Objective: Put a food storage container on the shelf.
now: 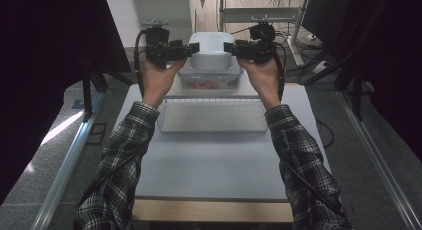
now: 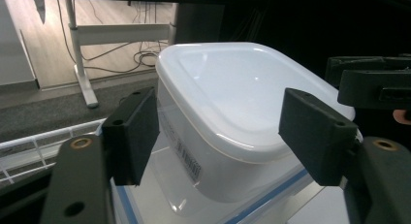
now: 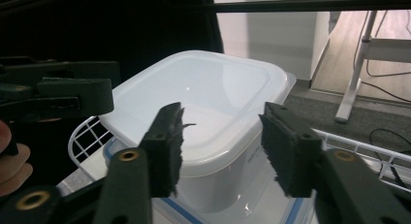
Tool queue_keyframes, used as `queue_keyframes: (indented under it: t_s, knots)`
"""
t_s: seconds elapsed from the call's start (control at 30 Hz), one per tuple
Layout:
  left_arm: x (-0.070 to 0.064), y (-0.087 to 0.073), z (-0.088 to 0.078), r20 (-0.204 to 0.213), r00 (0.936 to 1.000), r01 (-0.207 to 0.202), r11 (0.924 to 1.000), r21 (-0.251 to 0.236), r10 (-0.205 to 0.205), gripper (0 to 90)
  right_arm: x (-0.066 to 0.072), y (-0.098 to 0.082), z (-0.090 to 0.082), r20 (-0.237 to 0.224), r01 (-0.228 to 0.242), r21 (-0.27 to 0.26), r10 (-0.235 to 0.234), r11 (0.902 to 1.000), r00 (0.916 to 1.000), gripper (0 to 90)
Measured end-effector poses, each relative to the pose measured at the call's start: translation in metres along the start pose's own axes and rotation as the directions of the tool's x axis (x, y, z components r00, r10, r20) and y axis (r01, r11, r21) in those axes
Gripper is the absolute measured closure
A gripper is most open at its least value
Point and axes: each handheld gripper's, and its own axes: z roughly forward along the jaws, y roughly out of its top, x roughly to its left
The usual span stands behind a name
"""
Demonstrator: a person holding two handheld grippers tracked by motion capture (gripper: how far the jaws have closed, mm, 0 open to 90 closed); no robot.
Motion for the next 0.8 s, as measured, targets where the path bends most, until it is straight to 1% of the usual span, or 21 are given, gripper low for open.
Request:
queue_keyframes:
  t_s: [0.07,0.17,0.23,0.3,0.33,0.37,0.4,0.53,0.6,0.7,0.73,0.8]
  knots:
    - [-0.001,0.000,-0.002,0.023,0.9997,0.003,1.0000,0.000,-0.003,26.3,0.000,0.000,-0.002,-0.016,0.008,0.001,-0.008,1.0000,0.9998,43.2]
    - [-0.003,-0.002,-0.007,0.046,0.9988,-0.014,0.9999,-0.007,0.014,21.7,0.001,-0.002,-0.008,-0.042,0.020,-0.005,-0.020,0.9998,0.9989,36.3]
    - [-0.004,-0.004,-0.010,0.045,0.9986,-0.029,0.9996,0.007,0.028,16.5,0.001,-0.005,-0.011,-0.061,0.030,-0.007,-0.030,0.9995,0.9977,32.1]
    - [-0.005,-0.008,-0.012,0.053,0.9980,-0.035,0.9992,0.017,0.034,13.7,0.001,-0.007,-0.014,-0.070,0.041,0.001,-0.041,0.9991,0.9967,27.7]
    - [-0.006,-0.010,-0.014,0.062,0.9971,-0.046,0.9985,0.030,0.044,12.4,0.001,-0.010,-0.015,-0.070,0.050,0.004,-0.049,0.9988,0.9963,25.3]
    - [-0.006,-0.012,-0.015,0.073,0.9960,-0.053,0.9980,0.034,0.051,11.3,0.001,-0.013,-0.017,-0.074,0.056,0.005,-0.055,0.9984,0.9958,24.1]
    - [-0.007,-0.014,-0.017,0.080,0.9951,-0.061,0.9975,0.037,0.058,10.5,0.001,-0.015,-0.019,-0.085,0.060,0.004,-0.059,0.9982,0.9946,22.6]
    - [-0.009,-0.022,-0.022,0.101,0.9913,-0.089,0.9950,0.045,0.084,7.8,0.000,-0.025,-0.025,-0.101,0.074,0.008,-0.073,0.9972,0.9922,18.4]
    - [-0.010,-0.027,-0.025,0.102,0.9895,-0.107,0.9929,0.050,0.102,7.2,0.000,-0.029,-0.028,-0.112,0.079,0.007,-0.077,0.9969,0.9906,16.8]
    - [-0.013,-0.033,-0.028,0.098,0.9867,-0.136,0.9889,0.061,0.130,6.2,-0.001,-0.036,-0.032,-0.115,0.095,0.009,-0.094,0.9954,0.9889,14.5]
    - [-0.014,-0.035,-0.029,0.096,0.9861,-0.142,0.9880,0.061,0.136,6.1,-0.001,-0.038,-0.033,-0.115,0.100,0.010,-0.098,0.9950,0.9886,14.3]
    - [-0.015,-0.039,-0.030,0.108,0.9847,-0.144,0.9878,0.059,0.137,5.2,-0.001,-0.043,-0.034,-0.121,0.105,0.012,-0.103,0.9944,0.9874,13.3]
